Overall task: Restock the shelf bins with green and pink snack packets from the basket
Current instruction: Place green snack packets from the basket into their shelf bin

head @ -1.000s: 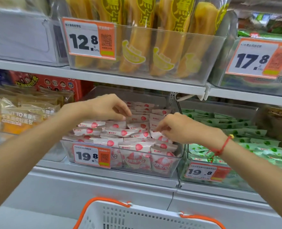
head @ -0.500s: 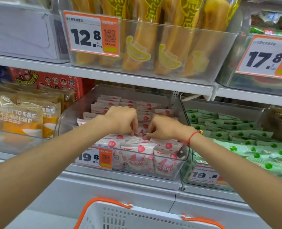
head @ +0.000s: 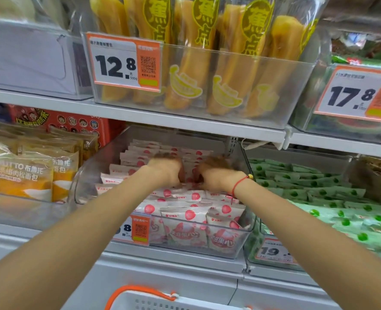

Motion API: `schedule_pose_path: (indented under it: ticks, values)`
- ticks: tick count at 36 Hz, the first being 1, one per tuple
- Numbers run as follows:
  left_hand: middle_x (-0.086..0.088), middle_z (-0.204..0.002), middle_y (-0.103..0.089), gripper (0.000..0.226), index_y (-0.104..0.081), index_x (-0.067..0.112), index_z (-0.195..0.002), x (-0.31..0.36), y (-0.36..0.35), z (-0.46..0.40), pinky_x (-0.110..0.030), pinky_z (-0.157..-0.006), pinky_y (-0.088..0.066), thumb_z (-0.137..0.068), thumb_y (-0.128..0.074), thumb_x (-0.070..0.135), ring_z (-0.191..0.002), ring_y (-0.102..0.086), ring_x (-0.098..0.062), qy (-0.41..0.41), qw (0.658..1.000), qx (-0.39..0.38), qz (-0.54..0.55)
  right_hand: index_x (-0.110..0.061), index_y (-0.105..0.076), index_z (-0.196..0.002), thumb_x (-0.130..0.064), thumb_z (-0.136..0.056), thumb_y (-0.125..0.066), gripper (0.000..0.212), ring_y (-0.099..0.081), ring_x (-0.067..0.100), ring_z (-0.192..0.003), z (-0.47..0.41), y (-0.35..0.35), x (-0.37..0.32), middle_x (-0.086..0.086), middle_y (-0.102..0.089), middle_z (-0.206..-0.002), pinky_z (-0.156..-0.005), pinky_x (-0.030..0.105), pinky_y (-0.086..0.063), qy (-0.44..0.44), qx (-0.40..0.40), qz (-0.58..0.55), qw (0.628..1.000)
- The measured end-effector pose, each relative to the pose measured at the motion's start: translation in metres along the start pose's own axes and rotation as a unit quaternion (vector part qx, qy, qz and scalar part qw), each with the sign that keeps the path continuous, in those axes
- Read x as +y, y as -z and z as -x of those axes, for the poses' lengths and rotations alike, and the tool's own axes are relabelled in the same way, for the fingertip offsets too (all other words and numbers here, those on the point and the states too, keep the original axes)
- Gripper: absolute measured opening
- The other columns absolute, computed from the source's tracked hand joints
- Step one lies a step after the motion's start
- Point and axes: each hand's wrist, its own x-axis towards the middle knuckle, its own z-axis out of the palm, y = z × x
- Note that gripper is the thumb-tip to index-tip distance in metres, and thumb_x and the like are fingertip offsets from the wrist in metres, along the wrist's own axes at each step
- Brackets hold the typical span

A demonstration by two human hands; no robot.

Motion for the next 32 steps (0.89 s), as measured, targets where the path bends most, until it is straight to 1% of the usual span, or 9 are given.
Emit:
schedule_pose_path:
  ticks: [3,6,12,15,18,21,24,27,32]
  values:
    - [-0.002,-0.101,-0.064,0.018,-0.064,0.021,-0.103,0.0,0.005,0.002,-0.029,-0.071,-0.046,-0.087,-0.061,0.027,-0.087,-0.058,-0.022,0.001,0.998,0.048,-0.044,-0.013,-0.064,-0.114,-0.042,-0.086,-0.065,0.04,-0.061,0.022,-0.091,-0.003,0.004,0.002,0.005,-0.066,-0.107,-0.083,0.03,-0.051,0.004,0.004,-0.042,0.999]
    - [-0.002,-0.108,-0.066,0.026,-0.066,0.026,-0.11,-0.009,0.005,0.002,-0.032,-0.082,-0.051,-0.085,-0.063,0.031,-0.094,-0.06,-0.022,-0.016,0.995,0.085,-0.046,-0.012,-0.066,-0.107,-0.041,-0.083,-0.068,0.037,-0.061,0.022,-0.087,0.001,0.002,0.004,0.004,-0.066,-0.102,-0.079,0.029,-0.051,0.012,0.035,-0.061,0.997]
    - [0.004,-0.108,-0.069,0.021,-0.071,0.03,-0.106,-0.018,-0.001,0.0,-0.029,-0.08,-0.051,-0.088,-0.061,0.03,-0.087,-0.062,-0.016,-0.063,0.998,-0.013,0.017,-0.016,-0.06,-0.086,-0.044,-0.088,-0.061,0.028,-0.055,0.018,-0.075,0.002,-0.002,0.005,-0.002,-0.058,-0.079,-0.062,0.026,-0.043,0.018,-0.028,-0.06,0.998]
    - [0.007,-0.111,-0.064,0.02,-0.07,0.03,-0.106,-0.028,0.015,0.0,-0.032,-0.086,-0.05,-0.092,-0.057,0.034,-0.093,-0.06,-0.017,-0.05,0.992,0.015,0.115,-0.023,-0.073,-0.098,-0.039,-0.091,-0.058,0.023,-0.063,0.019,-0.086,0.002,0.02,0.016,-0.001,-0.069,-0.098,-0.075,0.027,-0.05,-0.01,0.037,-0.105,0.994]
    - [0.006,-0.112,-0.064,0.021,-0.069,0.03,-0.105,-0.027,0.013,-0.002,-0.03,-0.084,-0.051,-0.092,-0.054,0.034,-0.096,-0.06,-0.018,-0.035,0.996,0.047,0.072,-0.032,-0.07,-0.104,-0.032,-0.09,-0.057,0.019,-0.062,0.024,-0.103,-0.006,0.017,0.02,0.0,-0.066,-0.117,-0.088,0.029,-0.05,-0.027,0.074,-0.023,0.997]
    - [-0.001,-0.108,-0.066,0.022,-0.067,0.022,-0.109,-0.012,-0.002,-0.005,-0.03,-0.076,-0.052,-0.092,-0.056,0.029,-0.087,-0.06,-0.019,-0.014,1.0,0.024,0.012,-0.023,-0.067,-0.105,-0.044,-0.09,-0.057,0.027,-0.06,0.02,-0.092,-0.014,-0.001,0.007,0.0,-0.064,-0.107,-0.084,0.029,-0.05,-0.036,0.045,0.03,0.998]
    - [-0.007,-0.106,-0.061,0.023,-0.062,0.012,-0.113,-0.002,-0.004,-0.009,-0.029,-0.076,-0.047,-0.092,-0.057,0.018,-0.091,-0.058,-0.025,0.007,0.998,0.059,-0.021,-0.014,-0.063,-0.101,-0.032,-0.095,-0.055,0.021,-0.057,0.02,-0.086,-0.02,-0.005,0.0,0.004,-0.064,-0.103,-0.081,0.03,-0.048,-0.035,0.061,0.067,0.995]
    - [-0.01,-0.115,-0.058,0.028,-0.064,0.016,-0.113,-0.008,0.007,-0.012,-0.031,-0.079,-0.041,-0.087,-0.064,0.026,-0.102,-0.057,-0.028,0.016,0.994,0.097,-0.047,-0.015,-0.064,-0.108,-0.038,-0.091,-0.058,0.029,-0.058,0.023,-0.096,-0.021,0.005,0.001,0.003,-0.063,-0.105,-0.092,0.034,-0.044,-0.027,0.07,0.047,0.996]
    - [-0.001,-0.101,-0.062,0.017,-0.069,0.022,-0.1,-0.01,-0.007,-0.018,-0.029,-0.077,-0.044,-0.087,-0.063,0.032,-0.083,-0.053,-0.021,-0.001,0.997,0.08,-0.022,-0.011,-0.062,-0.112,-0.039,-0.092,-0.055,0.035,-0.061,0.025,-0.096,-0.009,-0.011,-0.002,0.009,-0.064,-0.108,-0.087,0.033,-0.051,-0.027,-0.009,-0.083,0.996]
